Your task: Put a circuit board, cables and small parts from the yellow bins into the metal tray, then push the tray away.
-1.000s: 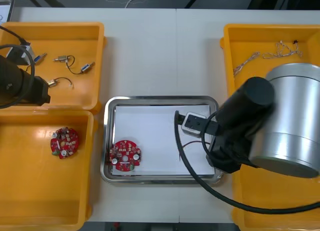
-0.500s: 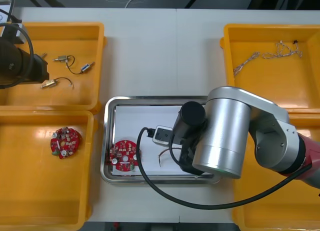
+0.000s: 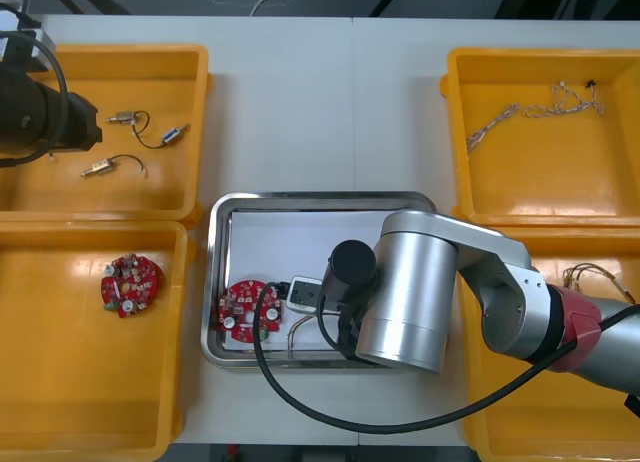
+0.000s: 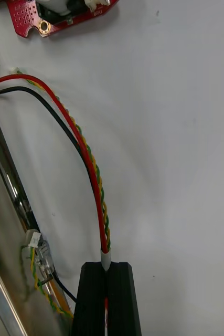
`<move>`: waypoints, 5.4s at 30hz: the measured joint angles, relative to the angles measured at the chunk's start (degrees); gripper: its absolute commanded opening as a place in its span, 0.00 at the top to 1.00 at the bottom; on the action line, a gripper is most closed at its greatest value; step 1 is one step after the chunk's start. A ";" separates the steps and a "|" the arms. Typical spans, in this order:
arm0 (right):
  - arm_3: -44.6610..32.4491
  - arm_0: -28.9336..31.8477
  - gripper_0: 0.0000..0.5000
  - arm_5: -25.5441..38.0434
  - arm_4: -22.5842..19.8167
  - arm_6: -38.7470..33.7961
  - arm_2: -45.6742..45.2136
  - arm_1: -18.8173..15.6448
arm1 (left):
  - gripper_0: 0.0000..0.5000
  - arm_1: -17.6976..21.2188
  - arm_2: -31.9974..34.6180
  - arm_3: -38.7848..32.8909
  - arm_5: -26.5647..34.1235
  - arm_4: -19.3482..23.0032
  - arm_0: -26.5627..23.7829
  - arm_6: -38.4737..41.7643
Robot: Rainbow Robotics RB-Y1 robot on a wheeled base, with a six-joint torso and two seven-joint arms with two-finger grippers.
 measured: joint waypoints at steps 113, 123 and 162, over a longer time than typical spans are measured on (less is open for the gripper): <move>-10.93 17.18 0.00 16.72 -24.49 -60.96 -63.30 -22.17 | 0.00 -8.23 5.94 36.34 -14.63 -7.34 -10.28 -73.92; -2.62 12.18 0.00 16.72 -23.40 -52.05 -63.30 -21.28 | 0.00 -8.23 5.95 36.33 -13.23 -5.97 -10.22 -73.97; 25.71 -1.26 0.00 -18.72 -0.60 -41.60 -47.42 -12.81 | 0.06 -8.22 6.23 36.39 -14.40 -6.77 -10.37 -74.06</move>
